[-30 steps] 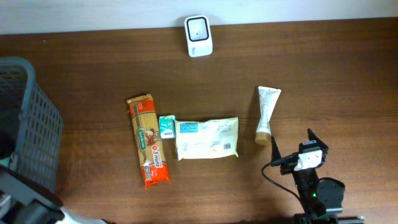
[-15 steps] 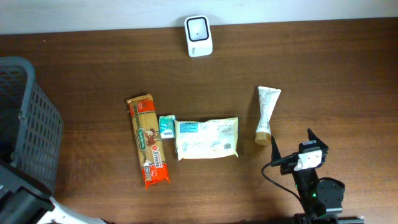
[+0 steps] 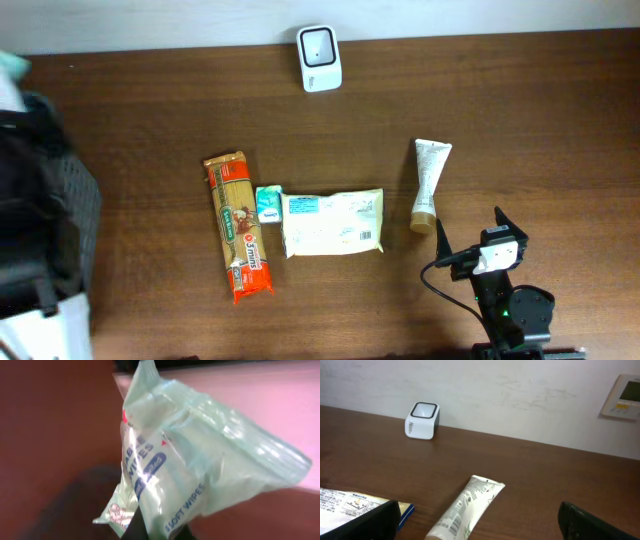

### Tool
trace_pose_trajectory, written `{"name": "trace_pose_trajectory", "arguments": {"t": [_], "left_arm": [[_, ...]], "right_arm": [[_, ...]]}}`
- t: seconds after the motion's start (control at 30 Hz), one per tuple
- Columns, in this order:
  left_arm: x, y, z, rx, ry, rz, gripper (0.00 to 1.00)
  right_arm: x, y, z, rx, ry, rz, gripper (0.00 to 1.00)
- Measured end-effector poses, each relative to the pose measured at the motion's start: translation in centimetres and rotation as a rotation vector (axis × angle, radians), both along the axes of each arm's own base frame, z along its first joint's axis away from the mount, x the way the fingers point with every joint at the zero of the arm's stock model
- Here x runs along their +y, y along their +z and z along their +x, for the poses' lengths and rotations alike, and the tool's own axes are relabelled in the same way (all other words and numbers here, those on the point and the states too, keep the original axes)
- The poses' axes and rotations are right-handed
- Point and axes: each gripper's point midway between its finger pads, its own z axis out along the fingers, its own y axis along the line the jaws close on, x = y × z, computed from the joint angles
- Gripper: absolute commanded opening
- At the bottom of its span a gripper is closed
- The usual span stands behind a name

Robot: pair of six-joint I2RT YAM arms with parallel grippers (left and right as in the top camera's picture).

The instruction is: Scan the item barcode

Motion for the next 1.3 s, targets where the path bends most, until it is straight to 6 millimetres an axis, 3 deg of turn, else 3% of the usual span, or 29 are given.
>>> {"name": "trace_pose_trajectory", "arguments": {"t": [0.03,0.07,0.13,0.2,0.3,0.4,0.43,0.5,0.57,0.7,0.73,0.77,0.8,0.87,1.03,1.1,1.17,1.23,1.27,1.3], "left_arm": [[-4.0,-3.1,0.9,0.086,-0.113,-0.109,0.0],[-6.2,-5.4,1.8,0.158,-0.172,-0.164,0.0],[-11.3,-12.4,4.0,0.389,-0.273,-0.272,0.0],[-16.5,-19.5,4.9,0.61,-0.303,-0.383,0.0],[-23.6,-27.0,4.8,0.802,-0.267,-0.584,0.0],[-28.9,-31.5,4.5,0.895,-0.269,-0.662,0.0],[-32.0,-33.4,4.8,0.911,-0.309,-0.674,0.0],[-36.4,-34.8,4.6,0.911,-0.4,-0.678,0.0],[-41.1,-33.7,4.6,0.844,-0.532,-0.687,0.0],[-47.6,-31.5,4.8,0.71,-0.717,-0.712,0.0],[-48.4,-32.0,4.9,0.703,-0.731,-0.715,0.11],[-48.8,-32.8,5.0,0.707,-0.733,-0.713,0.26],[-48.7,-34.1,5.0,0.73,-0.714,-0.71,0.63],[-48.7,-34.6,5.1,0.738,-0.707,-0.705,1.0],[-48.4,-34.6,5.2,0.743,-0.732,-0.662,0.99],[-45.2,-32.2,5.7,0.74,-0.756,-0.572,0.99],[-39.9,-26.1,6.9,0.648,-0.78,-0.479,0.99],[-31.1,-18.8,7.9,0.491,-0.68,-0.4,0.99],[-26.8,-16.6,7.9,0.438,-0.594,-0.37,0.99],[-23.7,-16.0,7.7,0.434,-0.531,-0.346,0.99]], "right_arm": [[0.0,0.0,0.0,0.0,0.0,0.0,0.99],[0.0,0.0,0.0,0.0,0.0,0.0,0.99],[0.0,0.0,0.0,0.0,0.0,0.001,0.99],[0.0,0.0,0.0,-0.001,0.0,0.0,0.99],[0.0,0.0,0.0,0.0,0.0,0.0,0.99],[0.0,0.0,0.0,-0.001,0.0,0.0,0.99],[0.0,0.0,0.0,-0.001,0.0,0.0,0.99],[0.0,0.0,0.0,0.0,0.0,0.0,0.99],[0.0,0.0,0.0,0.0,0.0,0.0,0.99],[0.0,0.0,0.0,0.0,0.0,0.001,0.99],[0.0,0.0,0.0,-0.001,0.0,0.0,0.99],[0.0,0.0,0.0,0.0,0.0,0.0,0.99],[0.0,0.0,0.0,-0.001,0.0,0.0,0.99],[0.0,0.0,0.0,0.0,0.0,0.0,0.99],[0.0,0.0,0.0,0.0,0.0,0.001,0.99],[0.0,0.0,0.0,-0.001,0.0,0.0,0.99],[0.0,0.0,0.0,-0.001,0.0,0.0,0.99],[0.0,0.0,0.0,-0.001,0.0,0.0,0.99],[0.0,0.0,0.0,-0.001,0.0,0.0,0.99],[0.0,0.0,0.0,-0.001,0.0,0.0,0.99]]}}
